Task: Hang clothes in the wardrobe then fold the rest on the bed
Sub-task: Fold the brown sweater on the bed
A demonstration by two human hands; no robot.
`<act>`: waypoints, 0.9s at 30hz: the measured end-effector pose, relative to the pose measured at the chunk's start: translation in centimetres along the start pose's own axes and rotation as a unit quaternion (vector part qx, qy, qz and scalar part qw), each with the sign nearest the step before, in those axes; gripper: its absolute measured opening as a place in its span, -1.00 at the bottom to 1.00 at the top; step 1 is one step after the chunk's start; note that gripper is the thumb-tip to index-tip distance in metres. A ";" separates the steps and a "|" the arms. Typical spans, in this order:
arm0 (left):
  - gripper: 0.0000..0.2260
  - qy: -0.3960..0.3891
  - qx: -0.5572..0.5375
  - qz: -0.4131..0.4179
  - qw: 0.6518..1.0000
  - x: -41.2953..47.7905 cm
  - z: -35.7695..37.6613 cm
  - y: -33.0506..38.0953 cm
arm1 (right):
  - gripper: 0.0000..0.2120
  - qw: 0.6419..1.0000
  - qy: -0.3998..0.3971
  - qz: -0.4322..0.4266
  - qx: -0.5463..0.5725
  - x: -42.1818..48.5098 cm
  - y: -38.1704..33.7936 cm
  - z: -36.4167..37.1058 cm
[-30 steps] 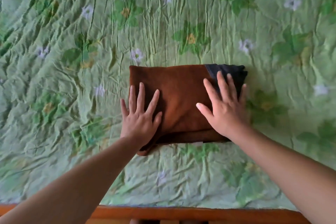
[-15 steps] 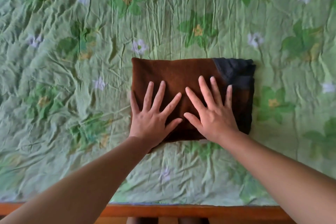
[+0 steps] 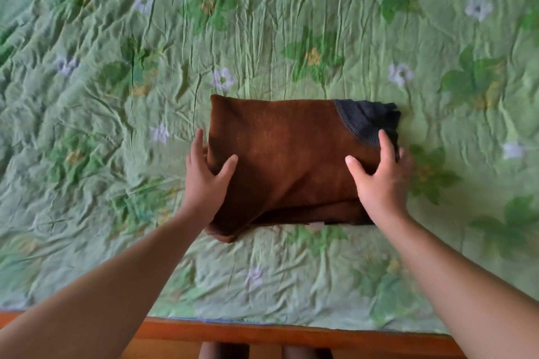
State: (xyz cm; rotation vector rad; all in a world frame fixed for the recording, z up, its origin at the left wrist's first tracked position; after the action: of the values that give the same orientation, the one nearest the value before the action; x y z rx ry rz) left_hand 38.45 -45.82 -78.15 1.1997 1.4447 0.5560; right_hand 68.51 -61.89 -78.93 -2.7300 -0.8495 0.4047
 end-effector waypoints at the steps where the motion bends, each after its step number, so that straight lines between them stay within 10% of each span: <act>1: -0.35 -0.020 -0.056 -0.029 0.998 0.2 0.1 0.4 | -0.31 0.998 -0.029 0.034 0.050 0.6 0.7 -0.2; 9: -0.34 -0.175 0.001 0.005 0.984 -0.6 -0.2 4.1 | -0.30 0.934 -0.291 0.012 0.207 2.4 1.0 -2.6; 17: -0.56 -0.109 0.007 -0.001 0.994 -5.2 -1.8 9.6 | -0.45 0.930 -0.315 -0.020 0.190 -0.3 -0.9 -6.6; 27: -0.55 -0.196 0.027 0.060 0.978 -17.9 -3.9 24.4 | -0.45 0.970 -0.193 -0.043 0.142 -10.1 -1.2 -29.3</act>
State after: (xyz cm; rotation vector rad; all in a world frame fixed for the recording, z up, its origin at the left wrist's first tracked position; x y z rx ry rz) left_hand 41.20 -51.50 -48.31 1.3598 1.0632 0.3388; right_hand 69.71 -71.42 -49.40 -2.3754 -0.9157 0.9814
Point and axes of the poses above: each hand's wrist, its own x-axis towards the middle knuckle, its own z-axis out of the palm, y = z × x, the point moved 4 cm from there along x, towards the middle knuckle, and after that the axes turned 14 degrees about -x, right-handed, at the moved point
